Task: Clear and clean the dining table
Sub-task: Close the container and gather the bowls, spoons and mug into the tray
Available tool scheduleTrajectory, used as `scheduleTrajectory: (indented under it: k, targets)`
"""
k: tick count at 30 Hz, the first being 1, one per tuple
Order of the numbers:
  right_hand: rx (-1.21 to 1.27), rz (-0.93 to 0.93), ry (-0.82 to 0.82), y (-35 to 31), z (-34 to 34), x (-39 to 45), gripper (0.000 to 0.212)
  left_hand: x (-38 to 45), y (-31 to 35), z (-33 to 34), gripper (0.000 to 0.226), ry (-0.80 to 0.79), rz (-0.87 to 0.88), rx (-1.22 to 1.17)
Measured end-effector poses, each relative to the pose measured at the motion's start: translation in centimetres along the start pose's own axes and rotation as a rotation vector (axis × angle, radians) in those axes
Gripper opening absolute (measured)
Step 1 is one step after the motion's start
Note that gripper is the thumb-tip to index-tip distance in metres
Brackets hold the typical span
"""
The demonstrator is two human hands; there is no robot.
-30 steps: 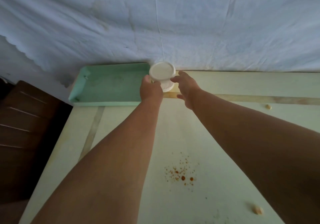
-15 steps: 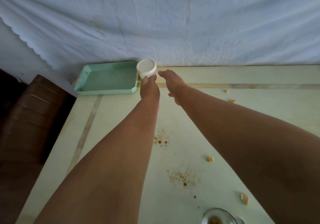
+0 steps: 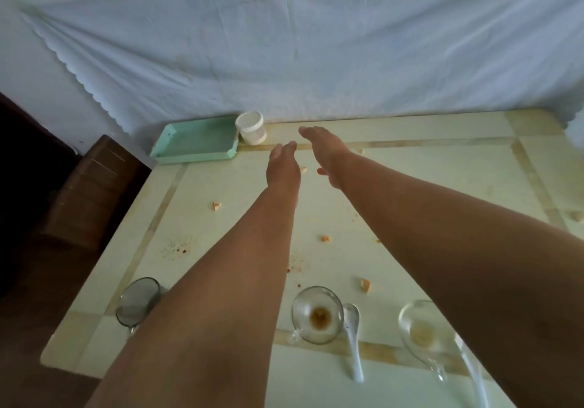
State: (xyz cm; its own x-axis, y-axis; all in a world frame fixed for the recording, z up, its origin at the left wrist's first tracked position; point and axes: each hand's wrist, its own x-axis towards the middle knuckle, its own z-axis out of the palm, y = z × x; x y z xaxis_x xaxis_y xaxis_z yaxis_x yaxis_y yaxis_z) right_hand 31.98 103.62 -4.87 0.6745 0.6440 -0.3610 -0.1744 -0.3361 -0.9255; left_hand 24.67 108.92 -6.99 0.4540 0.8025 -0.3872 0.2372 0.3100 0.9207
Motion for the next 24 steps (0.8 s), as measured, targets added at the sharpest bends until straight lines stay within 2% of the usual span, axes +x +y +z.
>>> scheduleTrajectory:
  k: [13,15,19,24]
  targets:
    - [0.043,0.034,-0.017,5.1,-7.4,-7.8,0.057,-9.7,-6.0,3.5,0.051,0.026,0.023,0.113]
    - [0.064,0.054,-0.005,6.2,-7.9,-8.5,0.059,-10.7,-7.1,3.5,0.049,0.045,0.068,0.173]
    - [0.078,-0.011,0.083,8.7,-8.8,-9.7,0.055,-13.3,-9.4,3.1,0.040,0.150,0.256,0.432]
    - [0.121,-0.022,0.237,12.3,-9.8,-11.6,0.047,-15.1,-12.6,3.3,0.036,0.102,0.303,0.570]
